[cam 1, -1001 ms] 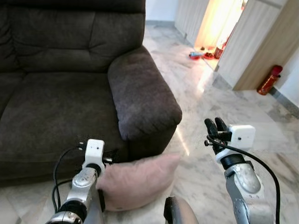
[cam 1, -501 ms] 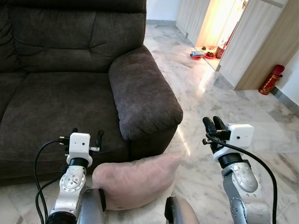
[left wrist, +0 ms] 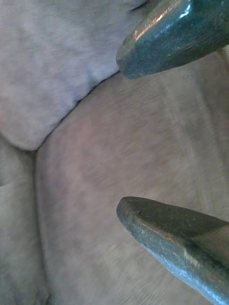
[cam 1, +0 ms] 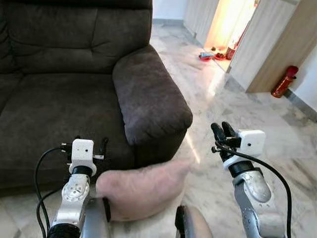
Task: Move the pillow to the sofa from floor
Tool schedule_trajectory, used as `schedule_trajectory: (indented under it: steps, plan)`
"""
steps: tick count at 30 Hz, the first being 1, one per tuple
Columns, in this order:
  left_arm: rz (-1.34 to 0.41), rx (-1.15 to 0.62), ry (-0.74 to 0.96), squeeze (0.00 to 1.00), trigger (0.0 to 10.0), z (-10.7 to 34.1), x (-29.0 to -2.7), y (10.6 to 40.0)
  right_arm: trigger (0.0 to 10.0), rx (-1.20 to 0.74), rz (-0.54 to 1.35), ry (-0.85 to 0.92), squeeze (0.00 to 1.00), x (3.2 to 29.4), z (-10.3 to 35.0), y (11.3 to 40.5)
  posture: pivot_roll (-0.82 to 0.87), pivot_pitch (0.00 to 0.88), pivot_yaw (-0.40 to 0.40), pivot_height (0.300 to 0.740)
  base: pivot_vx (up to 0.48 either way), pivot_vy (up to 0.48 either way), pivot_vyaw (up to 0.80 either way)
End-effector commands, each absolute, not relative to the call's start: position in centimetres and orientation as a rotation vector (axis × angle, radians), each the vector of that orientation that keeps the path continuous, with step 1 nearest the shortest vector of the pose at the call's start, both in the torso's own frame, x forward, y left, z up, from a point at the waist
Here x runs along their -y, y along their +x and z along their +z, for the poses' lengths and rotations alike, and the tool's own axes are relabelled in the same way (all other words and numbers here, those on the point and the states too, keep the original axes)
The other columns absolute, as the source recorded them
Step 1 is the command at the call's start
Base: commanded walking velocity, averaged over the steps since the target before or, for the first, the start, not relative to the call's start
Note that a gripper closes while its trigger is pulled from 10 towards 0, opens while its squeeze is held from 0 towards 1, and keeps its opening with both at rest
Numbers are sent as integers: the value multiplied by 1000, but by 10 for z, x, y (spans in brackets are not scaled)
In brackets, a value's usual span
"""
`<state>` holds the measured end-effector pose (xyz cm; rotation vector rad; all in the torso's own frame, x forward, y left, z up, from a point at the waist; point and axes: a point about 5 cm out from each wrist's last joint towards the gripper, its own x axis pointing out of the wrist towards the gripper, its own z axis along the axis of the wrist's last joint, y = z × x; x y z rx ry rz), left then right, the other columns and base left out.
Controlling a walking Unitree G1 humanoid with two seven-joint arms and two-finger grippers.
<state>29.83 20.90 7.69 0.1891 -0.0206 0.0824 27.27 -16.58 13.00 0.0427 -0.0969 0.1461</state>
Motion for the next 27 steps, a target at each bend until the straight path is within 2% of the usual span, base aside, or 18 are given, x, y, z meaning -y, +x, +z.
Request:
schedule_trajectory:
  steps: [1, 7, 12, 17, 27]
  plan:
    - [66, 13, 166, 0, 10000, 79, -207, 301, 10000, 93, 138, 37, 0, 169, 129, 272, -32, 0, -148, 496, 0, 0, 0]
    - [49, -54, 153, 0, 10000, 72, -210, 304, 10000, 91, 144, 36, 0, 170, 130, 271, -35, 0, -155, 496, 0, 0, 0]
    - [-4, -261, -8, 0, 10000, 51, -208, 308, 10000, 85, 149, 32, 0, 171, 130, 271, -40, 0, -157, 496, 0, 0, 0]
    - [-77, -386, -43, 0, 10000, 37, -203, 307, 10000, 84, 157, 29, 0, 170, 131, 271, -47, 0, -162, 496, 0, 0, 0]
    - [-8, -499, -72, 0, 10000, 31, -215, 312, 10000, 79, 161, 17, 0, 174, 134, 266, -61, 0, -168, 496, 0, 0, 0]
